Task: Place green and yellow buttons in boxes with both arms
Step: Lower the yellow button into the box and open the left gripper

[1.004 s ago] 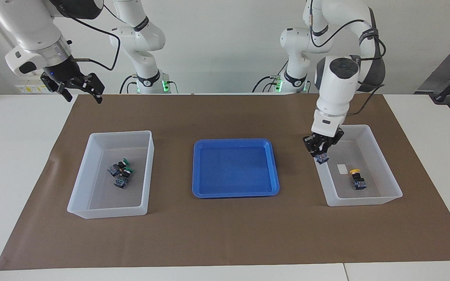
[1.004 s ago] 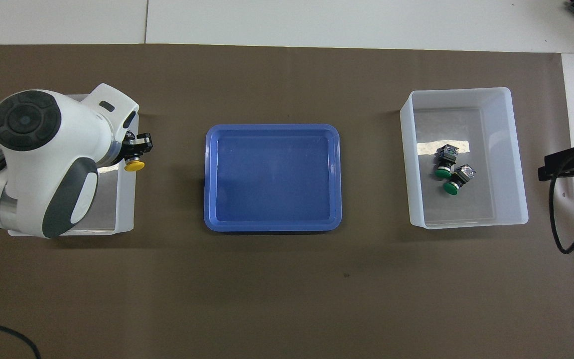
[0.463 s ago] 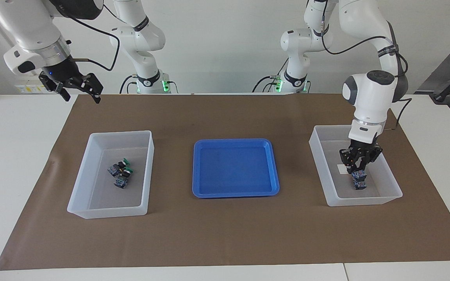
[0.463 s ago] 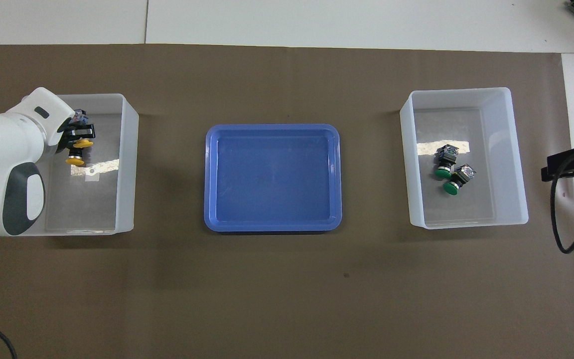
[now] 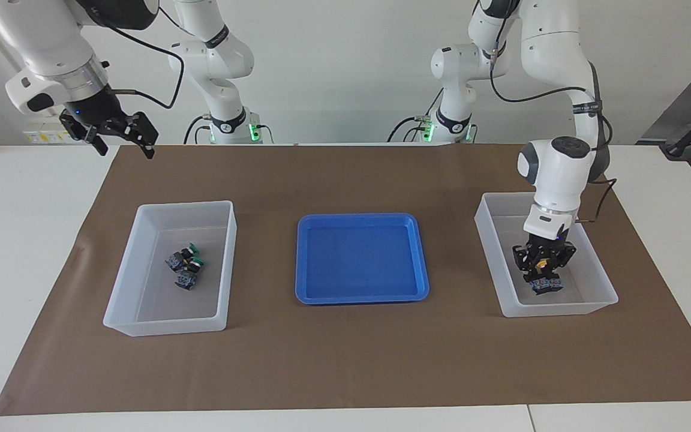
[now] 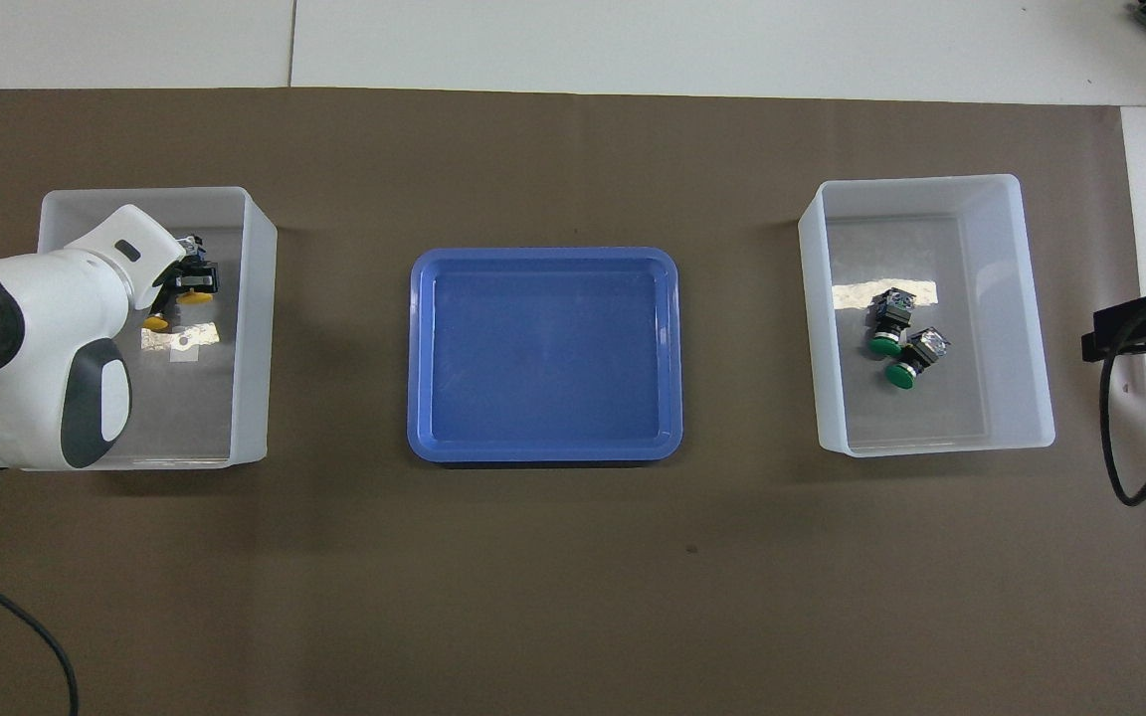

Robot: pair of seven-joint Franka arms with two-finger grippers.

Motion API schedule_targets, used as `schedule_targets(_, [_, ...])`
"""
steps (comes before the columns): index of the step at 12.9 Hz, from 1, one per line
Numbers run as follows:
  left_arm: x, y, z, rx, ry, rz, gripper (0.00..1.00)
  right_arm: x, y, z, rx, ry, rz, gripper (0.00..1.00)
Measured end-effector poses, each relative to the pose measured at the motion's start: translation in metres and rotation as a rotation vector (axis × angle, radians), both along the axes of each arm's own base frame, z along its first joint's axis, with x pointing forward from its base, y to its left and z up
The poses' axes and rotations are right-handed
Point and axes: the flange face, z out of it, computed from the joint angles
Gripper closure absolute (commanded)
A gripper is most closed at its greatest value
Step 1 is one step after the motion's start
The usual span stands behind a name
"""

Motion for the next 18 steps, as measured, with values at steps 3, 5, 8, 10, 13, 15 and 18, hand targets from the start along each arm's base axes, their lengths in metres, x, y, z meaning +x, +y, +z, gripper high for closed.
schedule_targets(3, [0.000,0.000,0.000,0.003,0.001,-0.007,0.00,-0.002,-0.008,0.002,0.001,-0.003,-0.008,0.00])
schedule_targets(5, [0.000,-0.003,0.002,0.003,0.001,-0.012,0.00,-0.002,-0.007,0.003,0.001,-0.005,-0.005,0.00])
schedule_targets(8, [-0.003,-0.004,0.019,0.012,0.028,-0.010,0.00,-0.002,-0.005,0.004,0.001,-0.007,-0.001,0.00])
schedule_targets(10, [-0.009,-0.005,0.052,0.031,0.090,-0.001,0.00,-0.002,-0.005,0.004,0.001,-0.007,0.000,0.00])
schedule_targets(13, [-0.021,-0.026,0.125,0.063,0.175,-0.012,0.00,-0.002,-0.002,0.004,-0.002,-0.007,0.005,0.00])
schedule_targets(15, [-0.032,-0.048,0.170,0.080,0.203,-0.033,0.00,-0.002,0.004,0.004,-0.015,-0.006,0.020,0.00])
schedule_targets(18, [-0.039,-0.068,0.226,0.038,0.230,-0.035,0.00,-0.001,0.008,0.003,-0.016,-0.004,0.028,0.00])
